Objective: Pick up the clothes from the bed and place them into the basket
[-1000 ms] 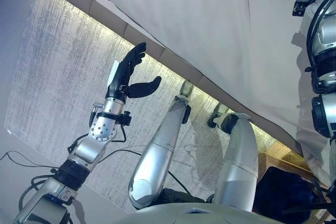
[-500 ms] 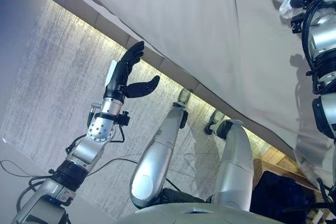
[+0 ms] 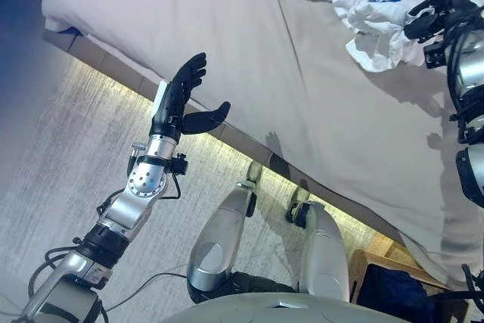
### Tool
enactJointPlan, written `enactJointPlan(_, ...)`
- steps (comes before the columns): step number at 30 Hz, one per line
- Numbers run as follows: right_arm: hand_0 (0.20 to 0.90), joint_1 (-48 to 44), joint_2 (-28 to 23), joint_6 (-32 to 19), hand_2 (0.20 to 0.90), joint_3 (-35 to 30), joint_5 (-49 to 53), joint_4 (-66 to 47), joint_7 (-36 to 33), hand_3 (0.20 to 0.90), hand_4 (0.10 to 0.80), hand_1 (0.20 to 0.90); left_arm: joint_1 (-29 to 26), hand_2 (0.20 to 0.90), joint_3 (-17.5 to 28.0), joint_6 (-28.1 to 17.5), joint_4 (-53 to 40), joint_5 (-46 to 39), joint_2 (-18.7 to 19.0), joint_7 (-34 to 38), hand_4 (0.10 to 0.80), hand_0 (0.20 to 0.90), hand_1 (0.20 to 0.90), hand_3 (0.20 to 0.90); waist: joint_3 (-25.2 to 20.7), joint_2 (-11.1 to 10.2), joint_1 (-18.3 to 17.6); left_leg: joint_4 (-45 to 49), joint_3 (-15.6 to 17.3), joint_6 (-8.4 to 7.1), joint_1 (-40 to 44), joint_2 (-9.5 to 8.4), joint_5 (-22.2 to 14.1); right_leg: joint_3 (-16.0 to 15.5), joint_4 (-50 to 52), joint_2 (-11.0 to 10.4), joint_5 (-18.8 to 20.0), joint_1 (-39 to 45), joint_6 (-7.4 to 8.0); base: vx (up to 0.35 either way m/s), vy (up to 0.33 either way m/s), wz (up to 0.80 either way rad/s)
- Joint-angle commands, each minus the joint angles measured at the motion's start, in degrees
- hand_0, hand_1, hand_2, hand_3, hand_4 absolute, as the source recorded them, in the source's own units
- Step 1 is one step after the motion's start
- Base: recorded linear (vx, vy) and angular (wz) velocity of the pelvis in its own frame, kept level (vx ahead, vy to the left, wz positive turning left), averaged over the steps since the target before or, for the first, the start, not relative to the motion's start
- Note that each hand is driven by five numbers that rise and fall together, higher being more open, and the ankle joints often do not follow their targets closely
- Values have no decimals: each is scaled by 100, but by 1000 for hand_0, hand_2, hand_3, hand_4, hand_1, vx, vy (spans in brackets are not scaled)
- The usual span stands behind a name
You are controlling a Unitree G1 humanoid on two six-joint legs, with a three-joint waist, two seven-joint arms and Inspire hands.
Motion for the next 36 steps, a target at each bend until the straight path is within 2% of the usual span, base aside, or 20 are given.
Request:
enactJointPlan(1, 300, 197, -558, -642, 300, -8, 287, -613, -112, 200, 100, 300, -25, 900, 264, -258, -90, 141, -55, 149, 800, 900, 900, 900, -893, -385, -166, 192, -9, -173, 235, 210, -687, -159, -891, 232, 429, 524, -32, 53, 11, -14)
enactJointPlan(4, 300, 738, -488, -715, 300, -349, 599, -1086, 13, 200, 100, 300, 34, 900, 345, -163, 54, 194, -83, 267, 800, 900, 900, 900, -1193, -520, -322, -148, -156, -168, 637, 165, -677, 148, -1460, 364, 610, 890, 20, 61, 49, -26)
enactJointPlan(7, 300, 1128, -263, -782, 300, -501, 669, -1369, 202, 200, 100, 300, 199, 900, 534, 52, 228, 196, -171, 349, 800, 900, 900, 900, -1523, -656, -347, -248, -594, -91, 943, -33, -758, 663, -1888, 472, 824, 1178, 62, 105, 119, -39)
enactJointPlan(9, 300, 1285, -96, -780, 300, -534, 808, -1601, 276, 200, 100, 300, 284, 900, 676, 151, 371, 141, -195, 446, 800, 900, 900, 900, -1706, -694, -353, -315, -749, -21, 1134, -128, -828, 932, -2013, 542, 899, 1308, 86, 86, 146, -107)
enactJointPlan(13, 300, 1811, 29, -755, 300, -986, 1213, -2101, 99, 200, 100, 300, 255, 900, 656, 209, 728, 279, -331, 252, 800, 900, 900, 900, -2026, -723, -545, -441, -441, 31, 1462, -92, -928, 1111, -2210, 544, 1071, 1537, 183, 54, 138, -80)
enactJointPlan(20, 300, 2113, -132, -1005, 300, -1530, 1905, -2607, -225, 200, 100, 300, 206, 900, 644, 143, 1025, 390, -246, 53, 800, 900, 900, 900, -2198, -752, -769, -416, -331, 118, 1716, -136, -1166, 1412, -2262, 457, 1369, 1497, 430, -2, 92, -27)
enactJointPlan(22, 300, 2144, -228, -1017, 300, -1673, 2184, -2767, -396, 200, 100, 300, 260, 900, 681, 84, 1113, 409, -207, -119, 800, 900, 900, 900, -2212, -777, -825, -388, -298, 138, 1754, -179, -1235, 1491, -2344, 423, 1557, 1431, 529, -7, 54, -25)
enactJointPlan(24, 300, 2185, -249, -987, 300, -1799, 2259, -2919, -548, 200, 100, 300, 330, 900, 699, -9, 1199, 468, -174, -231, 800, 900, 900, 900, -2219, -790, -857, -472, -230, 132, 1835, -203, -1222, 1388, -2472, 395, 1767, 1361, 612, -33, 36, -18)
enactJointPlan(27, 300, 2107, -59, -1057, 300, -1836, 2308, -3008, -507, 200, 100, 300, 483, 900, 820, -14, 1147, 518, -41, -5, 800, 900, 900, 900, -2184, -727, -734, -804, 177, 83, 2007, -83, -1069, 555, -2239, 237, 1927, 1265, 670, -127, 42, -45)
enactJointPlan(28, 300, 2062, -15, -1075, 300, -1820, 2256, -3026, -520, 200, 100, 300, 532, 900, 892, -20, 1085, 498, 7, 27, 800, 900, 900, 900, -2174, -681, -683, -904, 288, 89, 2024, -26, -983, 425, -2031, 200, 1896, 1277, 646, -192, 52, -88)
enactJointPlan(33, 300, 2094, 120, -1257, 300, -1768, 2387, -3138, -576, 200, 100, 300, 607, 900, 1166, 69, 872, 316, 188, 135, 800, 900, 900, 900, -2237, -539, -471, -985, 663, 76, 1893, 254, -779, 12, -1248, -4, 1438, 1555, 467, -149, -19, -98)
enactJointPlan(34, 300, 2129, 164, -1357, 300, -1761, 2435, -3097, -590, 200, 100, 300, 607, 900, 1203, 50, 888, 307, 196, 156, 800, 900, 900, 900, -2289, -571, -398, -945, 719, 49, 1830, 311, -764, -117, -1384, -81, 1298, 1771, 439, -108, -162, -100)
enactJointPlan(36, 300, 2120, 210, -1487, 300, -1747, 2453, -2982, -558, 200, 100, 300, 619, 900, 1231, 55, 890, 269, 220, 199, 800, 900, 900, 900, -2352, -640, -312, -913, 851, -19, 1797, 378, -745, -341, -1877, -96, 1079, 2125, 436, -74, -150, -68)
